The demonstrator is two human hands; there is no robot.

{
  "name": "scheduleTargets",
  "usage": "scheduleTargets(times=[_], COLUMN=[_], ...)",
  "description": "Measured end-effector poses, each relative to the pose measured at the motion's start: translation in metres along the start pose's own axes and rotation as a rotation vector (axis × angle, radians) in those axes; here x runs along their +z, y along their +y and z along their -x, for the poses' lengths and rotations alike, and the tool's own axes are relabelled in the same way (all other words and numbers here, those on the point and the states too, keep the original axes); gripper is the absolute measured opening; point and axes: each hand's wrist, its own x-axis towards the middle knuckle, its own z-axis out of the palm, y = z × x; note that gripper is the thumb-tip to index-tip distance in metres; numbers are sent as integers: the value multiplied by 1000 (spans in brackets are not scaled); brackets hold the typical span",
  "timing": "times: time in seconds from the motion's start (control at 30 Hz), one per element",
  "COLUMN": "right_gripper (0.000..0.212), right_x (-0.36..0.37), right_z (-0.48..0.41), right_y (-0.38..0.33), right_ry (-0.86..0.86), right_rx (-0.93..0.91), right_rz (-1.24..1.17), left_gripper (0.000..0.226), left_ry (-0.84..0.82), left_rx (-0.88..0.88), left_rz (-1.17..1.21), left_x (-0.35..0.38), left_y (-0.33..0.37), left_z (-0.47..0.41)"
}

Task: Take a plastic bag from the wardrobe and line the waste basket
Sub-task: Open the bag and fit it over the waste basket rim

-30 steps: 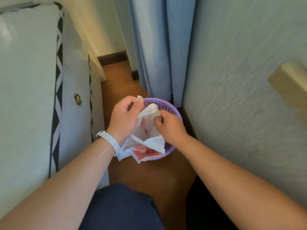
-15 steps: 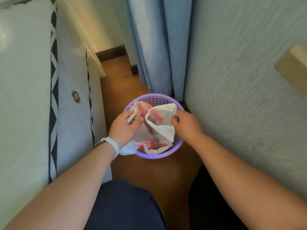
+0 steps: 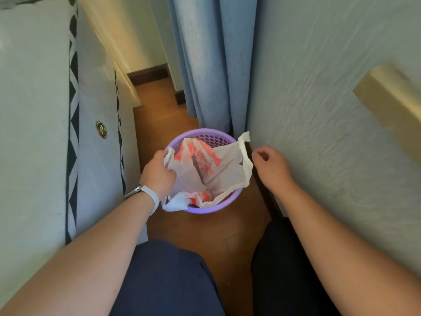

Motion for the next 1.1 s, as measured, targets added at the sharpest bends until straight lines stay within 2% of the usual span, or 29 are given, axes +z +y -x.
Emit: scheduleTargets(times=[0.07,0.13,0.2,0.27,0.33,0.4,0.47,0.57,0.7,0.8,0.93,1.0,1.1], right_gripper=[16,16,13,13,16,24,32,35,38,30,19,17,15], right_x=[-4,-3,8,27,46,60,63,58,50,49,46,44,41], right_z=[12,29,44,46,31,6,-17,-36,-38,-36,-35,-32,-32], right_y=[-24,-53,-78,-96,-104,-96,-76,-40,-6,2,2,1,-4], right_ry=[115,199,185,54,-126,-222,-228,-154,-141,-87,-69,-78,-31], right_rx=[-111,-309,-582,-730,-686,-605,-542,-513,-393,-330,-339,-335,-381], right_rz=[-78,-169,-168,-42,165,414,618,756,752,650,580,547,507], left_gripper=[23,22,20,20,18,16,19,24,27,28,28,34,64], left_ry=[28,50,72,98,136,183,204,192,243,318,312,352,433], left_rx=[22,51,69,72,50,5,-57,-171,-251,-378,-452,-404,-198], left_rz=[13,42,90,127,123,101,80,94,83,64,140,144,-98], left_x=[-2,-4,-5,-7,-9,-11,-11,-7,-3,-4,-3,-4,-8], left_y=[5,10,14,15,12,6,-2,-14,-29,-41,-43,-35,-25], left_z=[2,3,6,8,8,6,3,-3,-12,-14,-11,-10,-12])
